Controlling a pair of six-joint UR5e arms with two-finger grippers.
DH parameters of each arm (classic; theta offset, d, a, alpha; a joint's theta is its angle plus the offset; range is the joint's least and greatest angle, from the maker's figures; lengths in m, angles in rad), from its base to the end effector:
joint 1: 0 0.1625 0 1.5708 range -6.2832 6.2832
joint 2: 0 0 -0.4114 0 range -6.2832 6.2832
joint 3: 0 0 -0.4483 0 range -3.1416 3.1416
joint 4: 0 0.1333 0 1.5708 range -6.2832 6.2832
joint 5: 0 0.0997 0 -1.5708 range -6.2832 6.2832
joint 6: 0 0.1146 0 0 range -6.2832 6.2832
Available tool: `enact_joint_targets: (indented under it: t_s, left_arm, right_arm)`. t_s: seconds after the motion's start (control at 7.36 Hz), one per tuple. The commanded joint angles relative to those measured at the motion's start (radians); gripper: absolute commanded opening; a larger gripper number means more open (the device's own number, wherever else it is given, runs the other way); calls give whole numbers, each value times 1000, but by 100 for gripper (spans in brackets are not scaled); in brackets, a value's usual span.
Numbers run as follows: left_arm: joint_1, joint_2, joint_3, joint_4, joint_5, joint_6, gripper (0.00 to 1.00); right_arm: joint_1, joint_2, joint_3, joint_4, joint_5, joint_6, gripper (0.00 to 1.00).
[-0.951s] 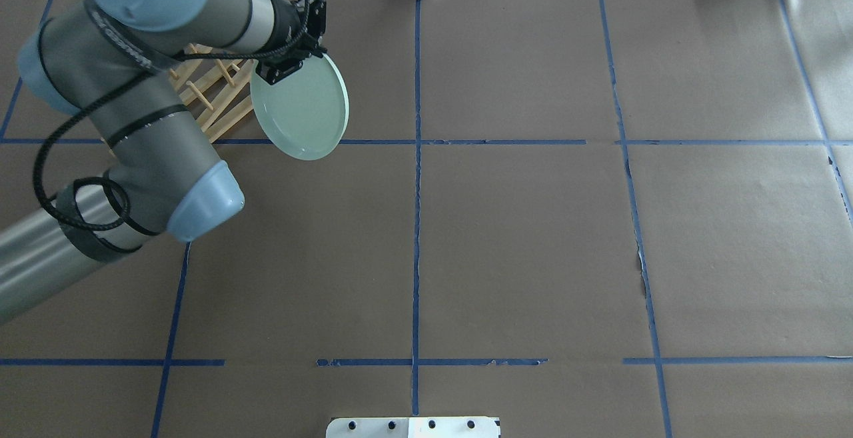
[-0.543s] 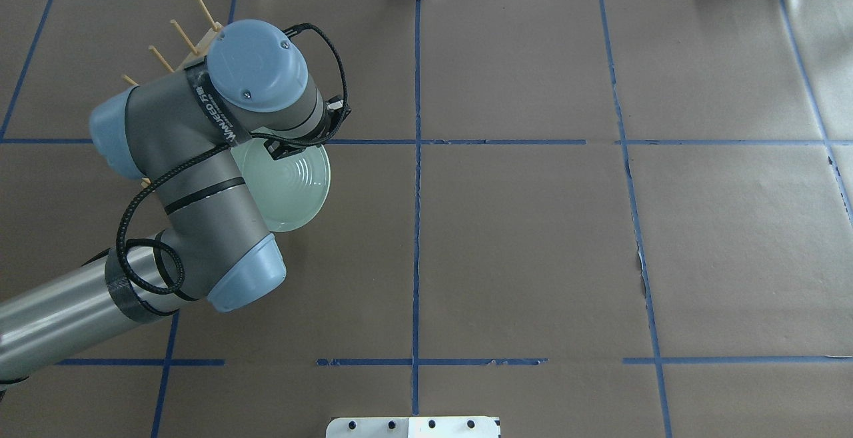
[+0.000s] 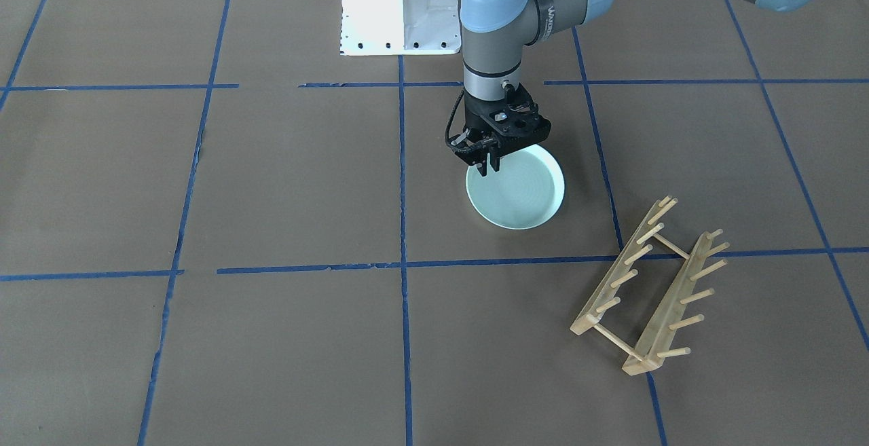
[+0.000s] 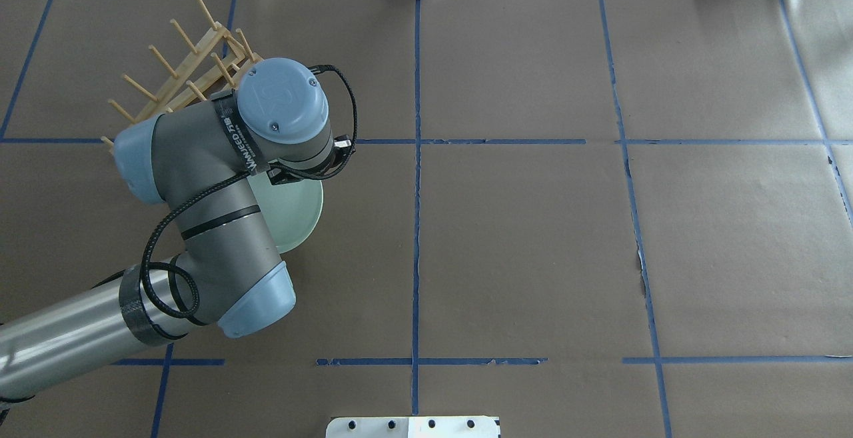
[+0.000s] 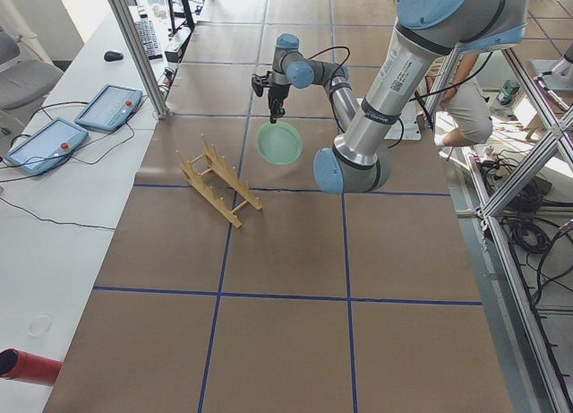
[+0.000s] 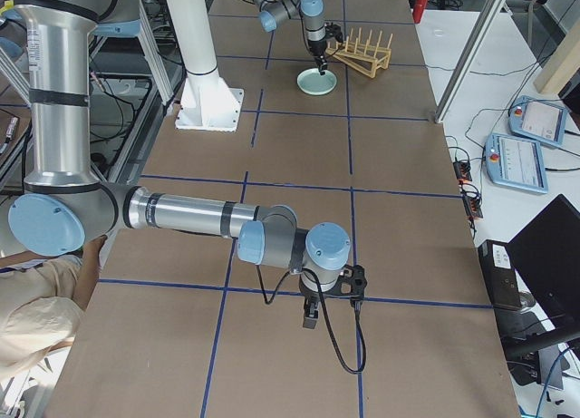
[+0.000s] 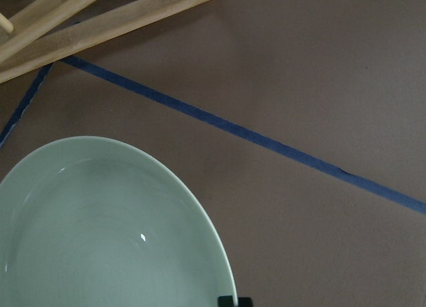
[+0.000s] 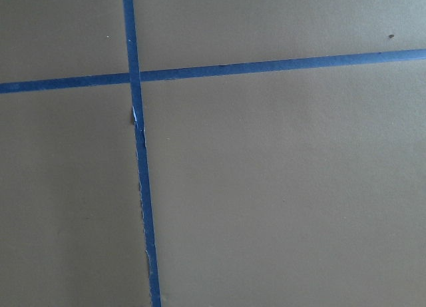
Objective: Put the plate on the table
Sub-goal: 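Carry the plate nearer the robot and lower it flat onto the table, then open the left gripper and withdraw it away from the plate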
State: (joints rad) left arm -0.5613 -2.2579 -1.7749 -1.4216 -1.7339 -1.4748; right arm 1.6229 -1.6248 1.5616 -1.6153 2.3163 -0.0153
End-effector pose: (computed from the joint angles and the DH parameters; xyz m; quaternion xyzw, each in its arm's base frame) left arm 0.5253 -0.4658 0.1478 0.0448 0.3665 -0.1854 0.9107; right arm 0.0823 -0.5117 0.6960 -0.0379 -0.3651 0.0367 0.9295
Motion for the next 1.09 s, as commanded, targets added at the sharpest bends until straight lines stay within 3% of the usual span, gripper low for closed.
enact_joint_targets:
  t_s: [0.0,0.14,0.54,0.81,0.95]
  left_arm:
    - [-56,9,-70,-23,-10,179,100]
    - [-127,20,-86,-25,-63,277,100]
    - [-471,206,-140,-23,-313,885,100]
    - [-744,338,-83,-14,-500,1228,100]
    - [-838,415,-48,-14,-513,1409,100]
  right_arm:
    - [0,0,0,0,0,0,100]
    - [0,0,0,0,0,0,100]
    - [0,0,0,0,0,0,100]
    - [0,0,0,0,0,0,100]
    - [0,0,0,0,0,0,100]
